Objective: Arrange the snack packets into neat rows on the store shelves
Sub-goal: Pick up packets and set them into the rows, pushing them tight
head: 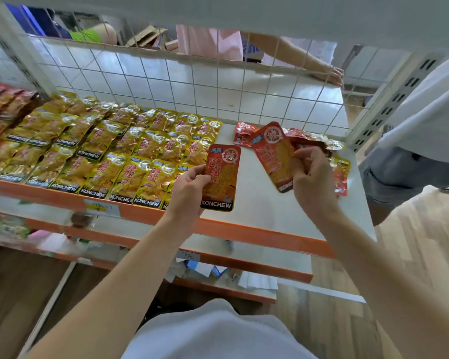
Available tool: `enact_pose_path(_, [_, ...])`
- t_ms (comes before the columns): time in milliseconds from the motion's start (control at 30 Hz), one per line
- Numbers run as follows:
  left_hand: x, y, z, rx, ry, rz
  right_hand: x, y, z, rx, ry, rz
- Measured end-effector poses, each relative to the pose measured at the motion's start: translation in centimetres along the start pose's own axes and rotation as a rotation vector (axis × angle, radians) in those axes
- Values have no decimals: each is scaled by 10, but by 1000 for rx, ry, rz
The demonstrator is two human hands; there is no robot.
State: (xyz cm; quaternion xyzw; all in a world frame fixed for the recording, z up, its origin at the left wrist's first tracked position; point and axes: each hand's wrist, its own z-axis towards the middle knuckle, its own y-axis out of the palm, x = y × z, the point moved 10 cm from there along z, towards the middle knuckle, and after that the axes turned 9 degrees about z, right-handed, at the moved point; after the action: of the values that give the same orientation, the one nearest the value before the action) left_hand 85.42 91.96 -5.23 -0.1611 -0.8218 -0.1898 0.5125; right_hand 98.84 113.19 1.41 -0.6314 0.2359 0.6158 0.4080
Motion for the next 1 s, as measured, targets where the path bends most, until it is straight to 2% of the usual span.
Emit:
enact_pose_path(100, [-2, -17, -8, 32, -20, -114, 29, 44, -27, -102, 484, 579])
enact_pose_path(167, [2, -36, -16, 91, 9, -110, 28, 72, -42, -188, 597, 668])
enact_pose_path(367, [23, -119, -55, 367, 122, 40, -9, 144, -80, -423, 535, 557])
enact_pose_path(500, [31, -176, -85, 461, 145, 24, -33, 192, -112, -530, 519, 527])
enact_pose_path(700, [37, -258, -110, 562, 148, -63, -55, 258, -150, -568, 510, 528])
enact_pose_path(1000, [51, -401, -151, 599, 166, -109, -99, 372, -221, -570, 404, 449])
